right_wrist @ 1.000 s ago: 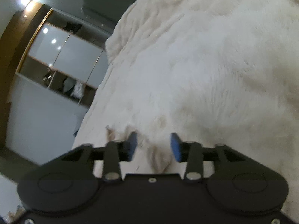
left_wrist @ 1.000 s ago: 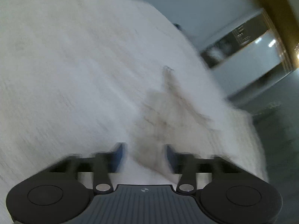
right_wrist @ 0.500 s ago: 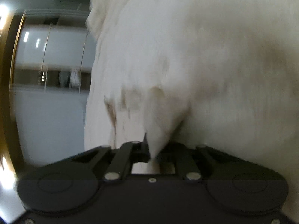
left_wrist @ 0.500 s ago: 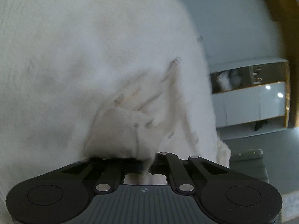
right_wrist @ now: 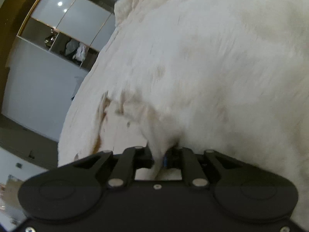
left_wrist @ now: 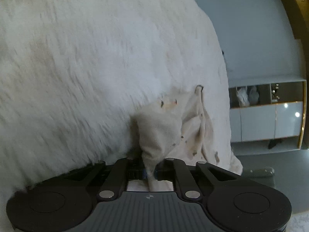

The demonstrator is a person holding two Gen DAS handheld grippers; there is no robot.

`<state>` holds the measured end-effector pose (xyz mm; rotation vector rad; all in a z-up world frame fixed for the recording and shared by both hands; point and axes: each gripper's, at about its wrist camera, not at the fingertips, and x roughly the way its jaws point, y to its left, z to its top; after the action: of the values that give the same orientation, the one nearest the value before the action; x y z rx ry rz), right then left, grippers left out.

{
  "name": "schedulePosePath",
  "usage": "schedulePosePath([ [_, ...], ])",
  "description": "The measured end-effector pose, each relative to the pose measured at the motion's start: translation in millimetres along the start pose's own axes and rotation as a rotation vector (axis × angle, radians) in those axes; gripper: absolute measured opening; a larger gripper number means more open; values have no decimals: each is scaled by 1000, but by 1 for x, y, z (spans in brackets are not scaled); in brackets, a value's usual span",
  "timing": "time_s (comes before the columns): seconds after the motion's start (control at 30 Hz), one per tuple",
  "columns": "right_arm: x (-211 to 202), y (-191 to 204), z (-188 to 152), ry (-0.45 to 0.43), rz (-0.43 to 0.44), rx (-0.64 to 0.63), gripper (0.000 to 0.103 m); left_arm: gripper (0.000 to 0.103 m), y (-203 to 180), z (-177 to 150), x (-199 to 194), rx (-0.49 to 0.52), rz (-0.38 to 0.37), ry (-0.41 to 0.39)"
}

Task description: Fold clothes

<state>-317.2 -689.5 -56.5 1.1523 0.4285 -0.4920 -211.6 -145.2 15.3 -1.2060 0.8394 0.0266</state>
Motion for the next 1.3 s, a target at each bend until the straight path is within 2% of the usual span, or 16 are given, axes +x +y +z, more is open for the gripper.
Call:
schedulePosePath([
  [0.1, -15, 15, 2, -39, -22, -113, 21, 15, 5, 7, -16, -45, 21, -58],
  [0.2, -31, 36, 18, -124, -44, -218, 21, 17, -5, 11, -47, 11, 105, -212],
  [0.27, -25, 57, 37, -141, -5, -261, 31, 33, -22, 13, -56, 94, 113, -267],
  [0.3, -24, 72, 39, -121, 30, -317, 41, 38, -33, 14, -54, 167, 100, -255],
  [0.37, -16, 99, 37, -52, 83, -415, 47, 49, -65, 13, -35, 337, 55, -150],
  [0.47, 6, 142, 20, 59, 133, -555, 48, 50, -116, 8, 8, 578, -7, 66],
  [0.53, 26, 183, -6, 118, 162, -736, 52, 50, -135, 1, 31, 691, 9, 133],
  [0.63, 56, 237, -44, 208, 193, -957, 54, 46, -153, -10, 67, 840, 67, 184],
  [0.7, 79, 275, -81, 263, 207, -1147, 54, 30, -135, -17, 72, 849, 68, 222],
  [0.77, 87, 295, -119, 276, 213, -1287, 54, 4, -128, -20, 79, 887, 92, 233],
  [0.87, 116, 337, -183, 301, 264, -1537, 54, 3, -130, -12, 79, 960, 118, 207],
  [0.93, 132, 352, -216, 332, 286, -1656, 54, 3, -125, -2, 73, 925, 103, 197],
  [0.97, 142, 357, -232, 345, 285, -1716, 54, 3, -123, 2, 75, 913, 96, 194],
  [1.03, 177, 369, -270, 356, 239, -1873, 42, 3, -119, 9, 89, 905, 89, 201],
  [1.1, 211, 376, -280, 355, 176, -1939, 0, 3, -119, 6, 90, 919, 95, 221],
  [1.3, 279, 421, -245, 175, -51, -1802, 3, 3, -123, 3, 82, 939, 128, 245],
])
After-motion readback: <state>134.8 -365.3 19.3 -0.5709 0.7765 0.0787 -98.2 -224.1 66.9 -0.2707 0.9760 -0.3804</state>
